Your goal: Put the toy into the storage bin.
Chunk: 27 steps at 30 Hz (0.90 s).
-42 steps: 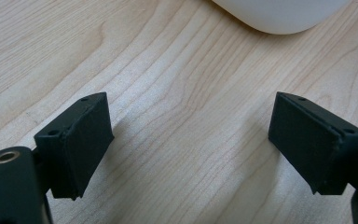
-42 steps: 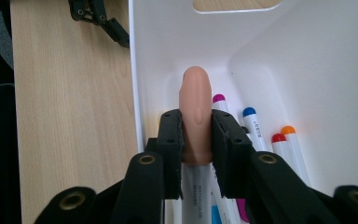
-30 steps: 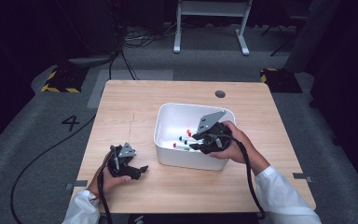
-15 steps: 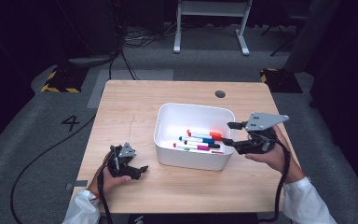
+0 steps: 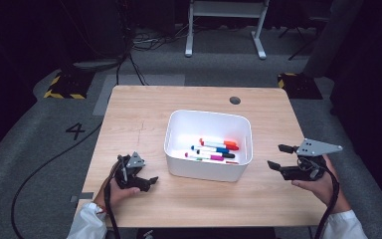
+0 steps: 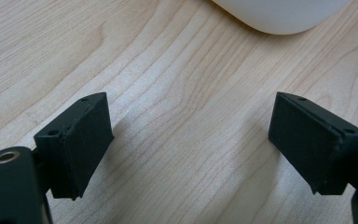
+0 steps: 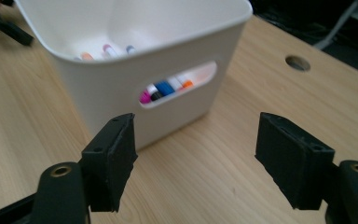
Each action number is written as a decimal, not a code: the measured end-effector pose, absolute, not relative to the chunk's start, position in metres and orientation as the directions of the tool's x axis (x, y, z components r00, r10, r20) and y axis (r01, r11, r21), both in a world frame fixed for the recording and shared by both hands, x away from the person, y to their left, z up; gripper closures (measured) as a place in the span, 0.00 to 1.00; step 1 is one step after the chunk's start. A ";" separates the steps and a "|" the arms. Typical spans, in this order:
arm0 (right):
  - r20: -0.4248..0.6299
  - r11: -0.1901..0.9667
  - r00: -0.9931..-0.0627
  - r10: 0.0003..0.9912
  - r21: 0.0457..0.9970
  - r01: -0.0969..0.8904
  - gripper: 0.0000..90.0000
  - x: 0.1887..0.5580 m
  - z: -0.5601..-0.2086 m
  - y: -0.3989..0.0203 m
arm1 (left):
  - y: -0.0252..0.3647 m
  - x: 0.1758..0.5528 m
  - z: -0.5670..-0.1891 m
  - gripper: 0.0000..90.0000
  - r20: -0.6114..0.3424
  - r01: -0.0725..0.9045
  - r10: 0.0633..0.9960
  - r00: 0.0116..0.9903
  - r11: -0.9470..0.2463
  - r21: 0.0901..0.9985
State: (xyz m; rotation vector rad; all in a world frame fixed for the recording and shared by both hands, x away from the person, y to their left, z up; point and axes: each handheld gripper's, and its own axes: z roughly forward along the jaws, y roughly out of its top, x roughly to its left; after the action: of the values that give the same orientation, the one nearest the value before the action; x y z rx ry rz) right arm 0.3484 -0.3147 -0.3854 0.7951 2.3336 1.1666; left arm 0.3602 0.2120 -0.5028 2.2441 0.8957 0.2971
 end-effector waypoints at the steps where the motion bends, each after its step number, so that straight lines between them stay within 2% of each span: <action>1: -0.127 0.502 -0.735 0.666 0.805 0.316 0.32 0.349 -0.392 -0.318 | 0.212 0.360 -0.503 0.15 -0.040 0.517 0.676 0.736 -0.522 0.678; 6: -0.170 0.543 -0.689 0.705 0.754 0.370 0.32 0.353 -0.420 -0.330 | 0.212 0.360 -0.503 0.15 -0.041 0.517 0.676 0.736 -0.522 0.678; 11: -0.137 0.519 -0.654 0.744 0.734 0.438 0.33 0.358 -0.446 -0.346 | 0.212 0.360 -0.503 0.15 -0.040 0.517 0.676 0.736 -0.522 0.678; 27: -0.064 0.439 -0.573 0.817 0.712 0.547 0.31 0.351 -0.485 -0.384 | 0.212 0.360 -0.503 0.15 -0.041 0.517 0.676 0.736 -0.522 0.678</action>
State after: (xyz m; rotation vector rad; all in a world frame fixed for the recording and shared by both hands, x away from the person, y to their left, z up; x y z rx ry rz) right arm 0.3509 -0.3836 -0.4847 1.1550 2.2957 0.9193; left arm 0.3602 0.2120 -0.5028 2.2441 0.8953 0.2975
